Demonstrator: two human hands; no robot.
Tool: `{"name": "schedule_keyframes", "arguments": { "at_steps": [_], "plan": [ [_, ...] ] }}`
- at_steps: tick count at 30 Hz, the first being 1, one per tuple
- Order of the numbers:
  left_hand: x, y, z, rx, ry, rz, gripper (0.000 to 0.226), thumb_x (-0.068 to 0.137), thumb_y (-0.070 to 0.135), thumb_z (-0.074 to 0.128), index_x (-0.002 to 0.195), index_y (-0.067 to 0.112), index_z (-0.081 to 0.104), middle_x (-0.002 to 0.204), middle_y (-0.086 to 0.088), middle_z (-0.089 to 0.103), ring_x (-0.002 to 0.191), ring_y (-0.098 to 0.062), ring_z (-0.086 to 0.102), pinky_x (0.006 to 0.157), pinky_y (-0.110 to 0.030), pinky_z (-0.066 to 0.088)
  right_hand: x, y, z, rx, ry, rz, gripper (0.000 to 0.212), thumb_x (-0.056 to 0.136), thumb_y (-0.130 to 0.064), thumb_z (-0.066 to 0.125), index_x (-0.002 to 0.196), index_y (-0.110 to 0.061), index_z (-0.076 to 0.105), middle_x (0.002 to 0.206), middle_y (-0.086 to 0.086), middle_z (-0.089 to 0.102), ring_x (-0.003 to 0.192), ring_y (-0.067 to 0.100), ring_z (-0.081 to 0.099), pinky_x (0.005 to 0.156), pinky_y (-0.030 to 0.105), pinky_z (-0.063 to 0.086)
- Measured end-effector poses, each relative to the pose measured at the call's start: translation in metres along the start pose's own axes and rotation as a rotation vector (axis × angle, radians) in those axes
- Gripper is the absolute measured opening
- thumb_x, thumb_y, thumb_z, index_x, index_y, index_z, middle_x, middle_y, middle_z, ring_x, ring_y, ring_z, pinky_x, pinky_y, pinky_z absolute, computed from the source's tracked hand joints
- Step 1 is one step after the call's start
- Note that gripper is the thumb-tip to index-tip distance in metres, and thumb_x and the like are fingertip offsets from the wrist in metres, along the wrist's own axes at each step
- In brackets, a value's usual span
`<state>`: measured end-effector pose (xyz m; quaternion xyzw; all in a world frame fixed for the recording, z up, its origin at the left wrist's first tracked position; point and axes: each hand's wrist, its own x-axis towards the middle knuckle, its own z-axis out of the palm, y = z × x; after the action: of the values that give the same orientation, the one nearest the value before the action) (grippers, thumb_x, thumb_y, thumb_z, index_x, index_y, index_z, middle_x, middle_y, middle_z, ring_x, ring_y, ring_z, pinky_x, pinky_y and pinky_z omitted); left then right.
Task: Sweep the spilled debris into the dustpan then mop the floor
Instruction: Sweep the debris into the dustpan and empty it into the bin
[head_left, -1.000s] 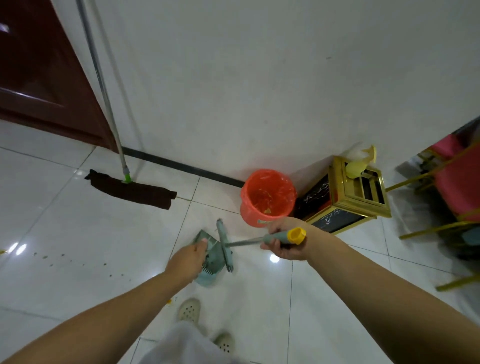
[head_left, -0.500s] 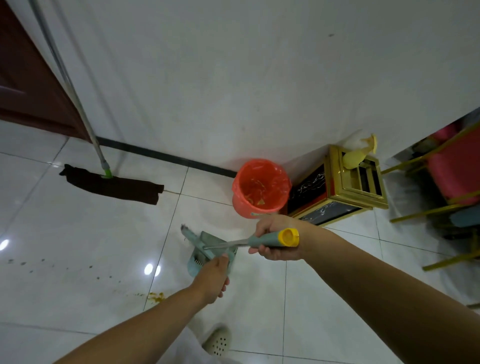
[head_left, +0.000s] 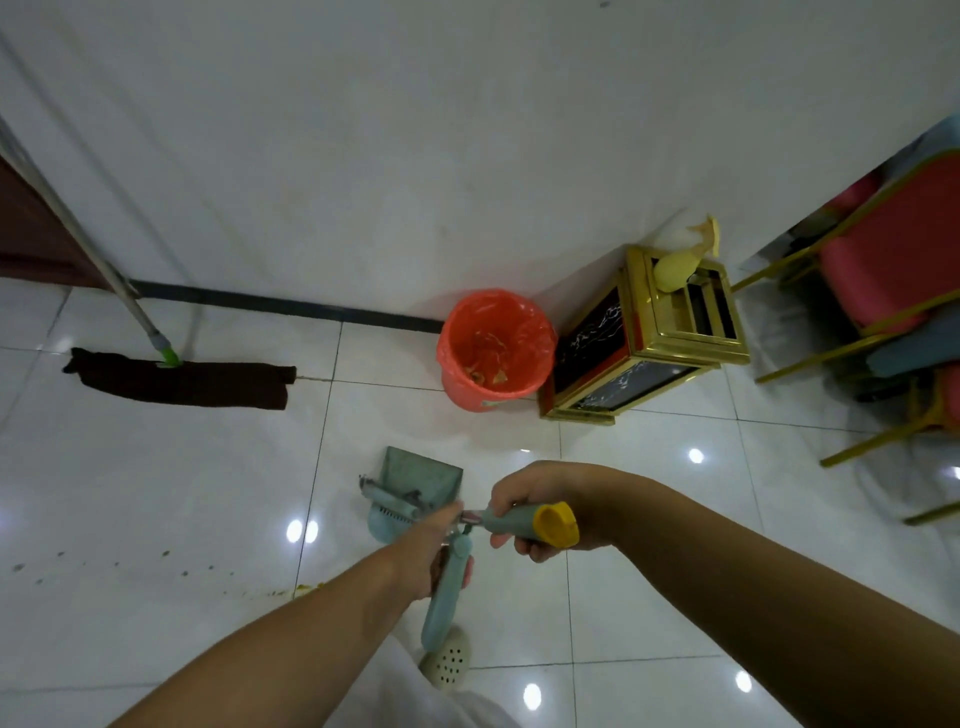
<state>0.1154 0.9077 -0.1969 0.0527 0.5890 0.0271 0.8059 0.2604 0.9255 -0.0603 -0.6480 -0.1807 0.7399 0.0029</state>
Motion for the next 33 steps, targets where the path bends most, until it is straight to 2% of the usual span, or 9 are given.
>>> {"name": "schedule_keyframes", "arguments": {
  "at_steps": [3, 8, 13, 19, 22, 27, 30, 31, 33],
  "plan": [
    [0.006, 0.004, 0.003, -0.011, 0.002, -0.049, 0.031, 0.082, 0.031, 0.071, 0.084, 0.002, 0.062, 0.091, -0.019, 0.055, 0.066, -0.028, 0.056, 0.056, -0.035, 0.053, -0.001, 0.009, -0.002, 0.045, -0.013, -0.002, 0.011, 0.083, -0.011, 0.056, 0.084, -0.004, 0.064, 0.074, 0.01, 0.063, 0.051, 0.011, 0.056, 0.046, 0.018, 0.048],
    [0.014, 0.006, 0.008, 0.086, 0.011, -0.083, 0.026, 0.08, 0.022, 0.072, 0.089, 0.002, 0.06, 0.105, -0.023, 0.058, 0.075, -0.031, 0.06, 0.06, -0.036, 0.057, -0.003, 0.022, -0.007, 0.053, 0.011, -0.013, 0.012, 0.084, -0.013, 0.057, 0.089, -0.005, 0.064, 0.087, 0.013, 0.062, 0.06, 0.013, 0.056, 0.046, 0.018, 0.048],
    [0.022, 0.009, 0.016, 0.111, 0.038, -0.094, 0.02, 0.076, 0.014, 0.07, 0.086, 0.0, 0.059, 0.106, -0.023, 0.059, 0.073, -0.031, 0.061, 0.048, -0.032, 0.056, -0.002, 0.024, -0.008, 0.12, 0.008, -0.039, 0.011, 0.083, -0.009, 0.056, 0.079, -0.004, 0.066, 0.079, 0.013, 0.06, 0.05, 0.011, 0.056, 0.044, 0.018, 0.046],
    [0.028, -0.002, 0.015, 0.089, 0.092, -0.095, 0.014, 0.079, 0.01, 0.062, 0.084, 0.0, 0.053, 0.093, -0.024, 0.059, 0.059, -0.031, 0.062, 0.046, -0.032, 0.056, 0.002, 0.037, -0.003, 0.113, -0.036, -0.027, 0.016, 0.081, -0.011, 0.059, 0.073, -0.006, 0.071, 0.069, 0.008, 0.068, 0.049, 0.009, 0.059, 0.045, 0.018, 0.048],
    [0.027, -0.007, 0.011, 0.072, 0.074, -0.11, 0.015, 0.082, 0.008, 0.059, 0.092, -0.001, 0.054, 0.096, -0.024, 0.059, 0.061, -0.031, 0.064, 0.045, -0.032, 0.056, 0.004, 0.042, 0.0, 0.104, -0.038, -0.038, 0.016, 0.081, -0.01, 0.059, 0.071, -0.006, 0.071, 0.071, 0.01, 0.064, 0.048, 0.009, 0.058, 0.045, 0.017, 0.047],
    [0.02, -0.009, -0.001, 0.044, -0.084, -0.096, 0.043, 0.092, 0.022, 0.059, 0.126, -0.004, 0.052, 0.104, -0.021, 0.057, 0.068, -0.028, 0.063, 0.063, -0.036, 0.058, 0.0, 0.04, 0.005, 0.196, -0.07, -0.081, 0.013, 0.083, -0.01, 0.057, 0.075, -0.005, 0.067, 0.066, 0.008, 0.06, 0.048, 0.008, 0.056, 0.044, 0.016, 0.047],
    [0.009, -0.005, -0.011, 0.127, -0.149, -0.111, 0.058, 0.099, 0.047, 0.036, 0.126, -0.001, 0.052, 0.106, -0.022, 0.059, 0.077, -0.03, 0.064, 0.069, -0.039, 0.053, -0.002, 0.029, 0.009, 0.261, -0.054, -0.09, 0.02, 0.084, -0.008, 0.055, 0.068, -0.006, 0.066, 0.064, 0.009, 0.06, 0.045, 0.008, 0.055, 0.042, 0.014, 0.045],
    [0.004, -0.002, -0.013, 0.176, -0.163, -0.112, 0.06, 0.099, 0.049, 0.03, 0.125, 0.0, 0.054, 0.105, -0.021, 0.062, 0.08, -0.029, 0.064, 0.071, -0.038, 0.052, -0.002, 0.024, 0.01, 0.273, -0.037, -0.089, 0.02, 0.085, -0.008, 0.054, 0.067, -0.005, 0.064, 0.063, 0.01, 0.061, 0.043, 0.009, 0.055, 0.041, 0.014, 0.044],
    [-0.006, 0.004, -0.016, 0.246, -0.164, -0.072, 0.052, 0.1, 0.041, 0.031, 0.123, 0.001, 0.054, 0.101, -0.02, 0.064, 0.078, -0.027, 0.064, 0.067, -0.034, 0.049, -0.002, 0.014, 0.013, 0.277, -0.011, -0.095, 0.02, 0.087, -0.008, 0.051, 0.069, -0.004, 0.06, 0.059, 0.011, 0.062, 0.041, 0.009, 0.055, 0.039, 0.013, 0.044]
  ]
}}
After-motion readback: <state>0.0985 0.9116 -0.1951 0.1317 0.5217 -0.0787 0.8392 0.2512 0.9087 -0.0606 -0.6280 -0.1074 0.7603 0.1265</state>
